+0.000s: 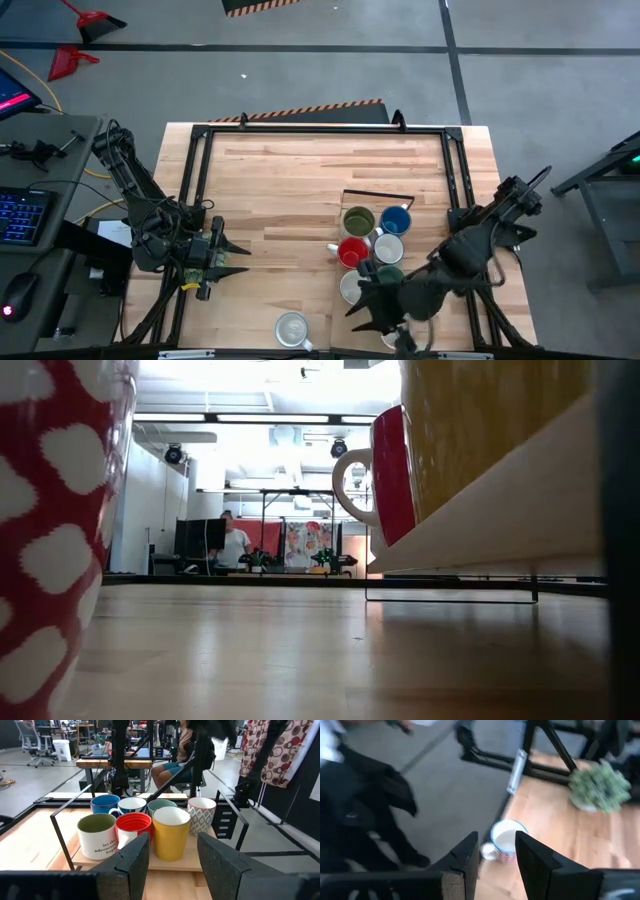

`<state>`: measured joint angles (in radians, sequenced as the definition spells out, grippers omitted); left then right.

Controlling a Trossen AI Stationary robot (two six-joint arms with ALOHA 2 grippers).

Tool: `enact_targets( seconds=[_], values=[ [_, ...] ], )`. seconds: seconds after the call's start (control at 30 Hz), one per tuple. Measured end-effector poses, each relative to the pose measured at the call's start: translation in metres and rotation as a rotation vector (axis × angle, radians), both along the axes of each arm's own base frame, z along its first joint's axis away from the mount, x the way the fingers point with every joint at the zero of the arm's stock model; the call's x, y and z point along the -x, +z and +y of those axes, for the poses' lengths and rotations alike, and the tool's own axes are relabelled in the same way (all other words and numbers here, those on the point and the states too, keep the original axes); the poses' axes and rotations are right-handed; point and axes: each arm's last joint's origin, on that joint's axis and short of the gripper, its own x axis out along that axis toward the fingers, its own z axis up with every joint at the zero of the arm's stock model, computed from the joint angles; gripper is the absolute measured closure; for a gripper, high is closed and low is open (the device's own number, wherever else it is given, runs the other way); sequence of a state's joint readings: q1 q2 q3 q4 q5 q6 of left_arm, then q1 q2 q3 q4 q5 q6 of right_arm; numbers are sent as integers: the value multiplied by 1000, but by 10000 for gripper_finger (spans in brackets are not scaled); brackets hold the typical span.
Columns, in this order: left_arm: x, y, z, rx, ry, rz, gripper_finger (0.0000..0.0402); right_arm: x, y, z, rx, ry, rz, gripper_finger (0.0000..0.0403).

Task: Place coffee mugs
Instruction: Put the red and white mug on the shelf

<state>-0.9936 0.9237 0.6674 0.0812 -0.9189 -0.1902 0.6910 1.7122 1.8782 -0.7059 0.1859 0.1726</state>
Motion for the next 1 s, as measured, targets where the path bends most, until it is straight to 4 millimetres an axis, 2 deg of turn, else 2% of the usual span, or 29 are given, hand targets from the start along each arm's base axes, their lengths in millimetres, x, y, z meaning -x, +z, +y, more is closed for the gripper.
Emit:
enact_targets(
  seconds=[0.2,0.27,0.37,0.53,0.67,0.83,1.0],
  values=[
    [0,0,0,-1,-1,1,248,34,35,-13,7,245,-120,295],
    [0,0,0,-1,0,0,248,47,40,-19,14,301,-144,295],
    [0,0,0,-2,-1,0,248,62,41,-33,-17,286,-146,295],
    [0,0,0,-39,-4,-2,248,86,20,-57,-72,269,-219,295],
    [0,0,0,-44,-5,-3,248,111,-1,-78,-194,245,-324,295],
    [0,0,0,-44,-5,-2,248,131,-39,-94,-263,246,-391,295],
    [0,0,0,-44,-4,-3,248,139,-80,-101,-334,235,-396,295]
  ],
)
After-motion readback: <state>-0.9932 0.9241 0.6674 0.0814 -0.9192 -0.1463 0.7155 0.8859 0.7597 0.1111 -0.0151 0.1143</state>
